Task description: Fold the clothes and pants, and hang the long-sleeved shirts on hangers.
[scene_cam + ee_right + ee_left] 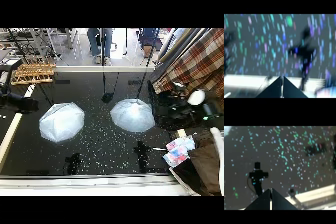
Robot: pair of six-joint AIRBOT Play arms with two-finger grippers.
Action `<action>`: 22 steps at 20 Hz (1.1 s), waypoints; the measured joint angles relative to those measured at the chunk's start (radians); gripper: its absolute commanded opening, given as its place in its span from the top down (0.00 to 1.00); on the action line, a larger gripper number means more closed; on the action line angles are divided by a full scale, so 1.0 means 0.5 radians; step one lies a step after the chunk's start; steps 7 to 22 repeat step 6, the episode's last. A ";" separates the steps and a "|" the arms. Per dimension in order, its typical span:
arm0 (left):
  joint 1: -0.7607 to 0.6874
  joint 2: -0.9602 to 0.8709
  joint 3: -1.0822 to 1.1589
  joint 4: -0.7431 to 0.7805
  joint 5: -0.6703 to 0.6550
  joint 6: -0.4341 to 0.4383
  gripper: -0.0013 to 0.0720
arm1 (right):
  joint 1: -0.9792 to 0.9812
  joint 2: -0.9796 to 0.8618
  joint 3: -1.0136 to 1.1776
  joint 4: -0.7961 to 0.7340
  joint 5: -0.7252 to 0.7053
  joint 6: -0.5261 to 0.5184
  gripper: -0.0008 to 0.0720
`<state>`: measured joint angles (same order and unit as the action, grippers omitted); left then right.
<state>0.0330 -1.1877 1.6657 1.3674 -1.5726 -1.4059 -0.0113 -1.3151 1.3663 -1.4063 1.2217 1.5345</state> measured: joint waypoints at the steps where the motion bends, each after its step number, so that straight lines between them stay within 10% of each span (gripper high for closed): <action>1: 0.008 0.000 -0.001 0.014 0.011 -0.040 0.97 | 0.082 0.000 -0.016 -0.082 -0.166 -0.005 0.97; 6: 0.024 0.000 0.000 0.043 0.038 -0.127 0.97 | 0.266 0.000 -0.053 -0.264 -0.768 -0.014 0.97; 22: 0.024 0.000 0.000 0.043 0.038 -0.127 0.97 | 0.266 0.000 -0.053 -0.264 -0.768 -0.014 0.97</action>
